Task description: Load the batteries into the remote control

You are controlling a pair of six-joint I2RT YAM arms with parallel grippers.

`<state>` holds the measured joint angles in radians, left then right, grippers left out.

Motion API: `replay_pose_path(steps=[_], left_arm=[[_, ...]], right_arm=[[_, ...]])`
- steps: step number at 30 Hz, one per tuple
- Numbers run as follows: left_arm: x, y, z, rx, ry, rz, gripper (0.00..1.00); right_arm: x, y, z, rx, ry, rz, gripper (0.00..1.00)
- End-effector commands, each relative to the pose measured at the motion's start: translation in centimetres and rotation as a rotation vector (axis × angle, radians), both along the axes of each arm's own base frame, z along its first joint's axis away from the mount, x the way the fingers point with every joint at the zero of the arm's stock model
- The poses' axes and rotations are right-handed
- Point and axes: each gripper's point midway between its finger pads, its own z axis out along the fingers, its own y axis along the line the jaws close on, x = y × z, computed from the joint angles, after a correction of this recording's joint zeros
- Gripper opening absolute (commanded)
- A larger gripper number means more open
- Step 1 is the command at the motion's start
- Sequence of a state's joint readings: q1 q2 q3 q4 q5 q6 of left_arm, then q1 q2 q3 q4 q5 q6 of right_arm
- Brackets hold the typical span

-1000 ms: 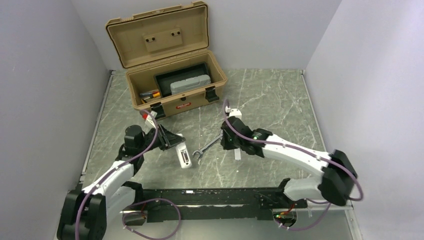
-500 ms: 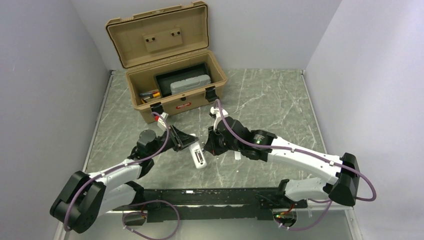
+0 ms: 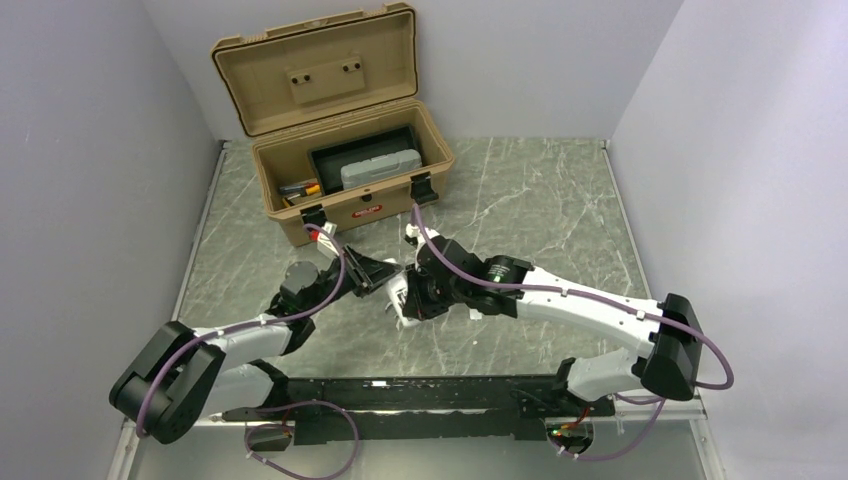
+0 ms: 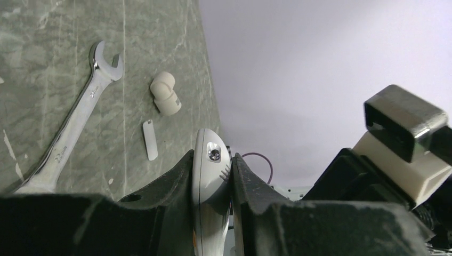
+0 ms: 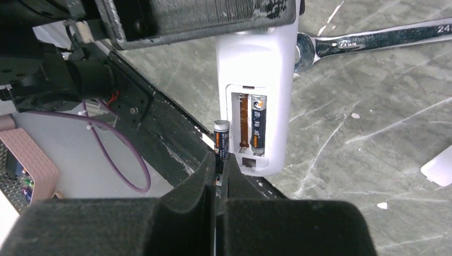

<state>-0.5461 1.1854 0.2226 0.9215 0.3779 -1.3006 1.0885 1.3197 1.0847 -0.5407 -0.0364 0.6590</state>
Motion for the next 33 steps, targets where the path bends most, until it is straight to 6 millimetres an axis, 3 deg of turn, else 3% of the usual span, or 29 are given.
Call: replay_pose_path(steps=[1, 16, 33], left_arm=[[0.5, 0.0, 3.4, -0.072, -0.111, 0.031, 0.0], [0.3, 0.1, 4.1, -0.071, -0.142, 0.026, 0.0], [0.0, -0.1, 4.5, -0.095, -0.149, 0.007, 0.0]], right_arm=[[-0.4, 0.4, 1.3, -0.002, 0.023, -0.004, 0.0], [1.3, -0.3, 2.1, -0.058, -0.044, -0.078, 0.0], [1.9, 0.0, 1.2, -0.112, -0.045, -0.083, 0.0]])
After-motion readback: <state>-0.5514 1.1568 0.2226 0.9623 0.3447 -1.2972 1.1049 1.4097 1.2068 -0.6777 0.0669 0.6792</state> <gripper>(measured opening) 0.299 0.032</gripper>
